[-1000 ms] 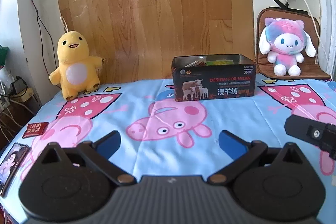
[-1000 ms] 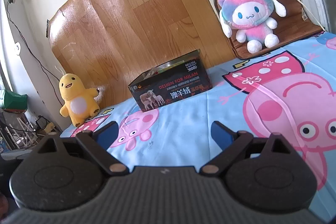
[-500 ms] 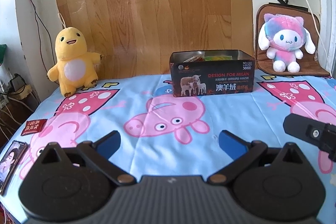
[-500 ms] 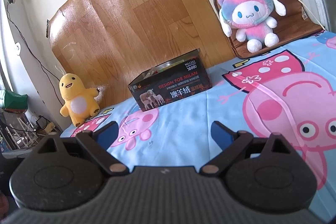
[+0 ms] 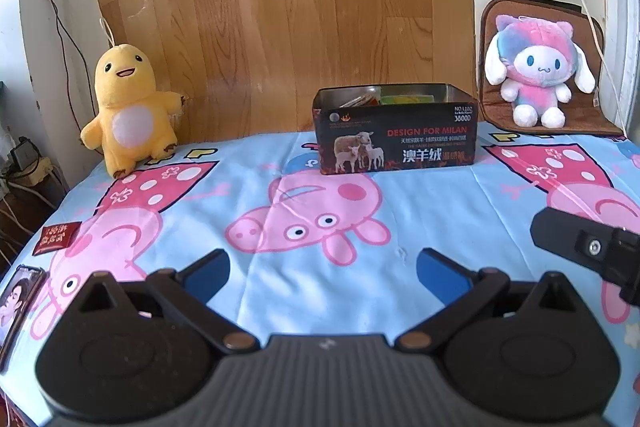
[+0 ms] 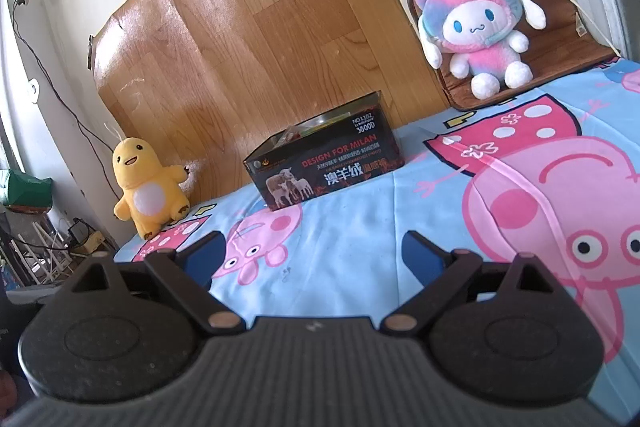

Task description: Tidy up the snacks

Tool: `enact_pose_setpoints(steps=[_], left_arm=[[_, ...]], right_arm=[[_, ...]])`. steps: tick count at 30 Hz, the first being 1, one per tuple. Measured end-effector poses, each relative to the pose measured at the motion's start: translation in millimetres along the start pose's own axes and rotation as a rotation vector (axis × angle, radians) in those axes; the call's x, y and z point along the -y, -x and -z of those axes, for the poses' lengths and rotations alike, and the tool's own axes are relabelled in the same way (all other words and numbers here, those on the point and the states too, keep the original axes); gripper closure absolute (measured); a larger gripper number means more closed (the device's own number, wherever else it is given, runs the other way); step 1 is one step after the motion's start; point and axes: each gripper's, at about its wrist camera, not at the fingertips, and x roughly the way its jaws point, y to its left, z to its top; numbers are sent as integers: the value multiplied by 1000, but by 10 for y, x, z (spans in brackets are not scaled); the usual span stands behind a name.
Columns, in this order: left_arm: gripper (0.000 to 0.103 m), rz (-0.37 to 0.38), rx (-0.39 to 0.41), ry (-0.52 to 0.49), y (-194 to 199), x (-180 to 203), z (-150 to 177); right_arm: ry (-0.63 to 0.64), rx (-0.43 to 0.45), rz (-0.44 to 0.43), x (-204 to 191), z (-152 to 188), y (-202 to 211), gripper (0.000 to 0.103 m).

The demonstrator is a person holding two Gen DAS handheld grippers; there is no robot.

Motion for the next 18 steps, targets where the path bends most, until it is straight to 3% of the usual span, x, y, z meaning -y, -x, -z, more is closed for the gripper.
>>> enact_pose_setpoints(steps=[18], left_arm=[[0, 23, -27, -17, -41, 50, 23]], right_arm=[[-7, -8, 1, 27, 10, -24, 7]])
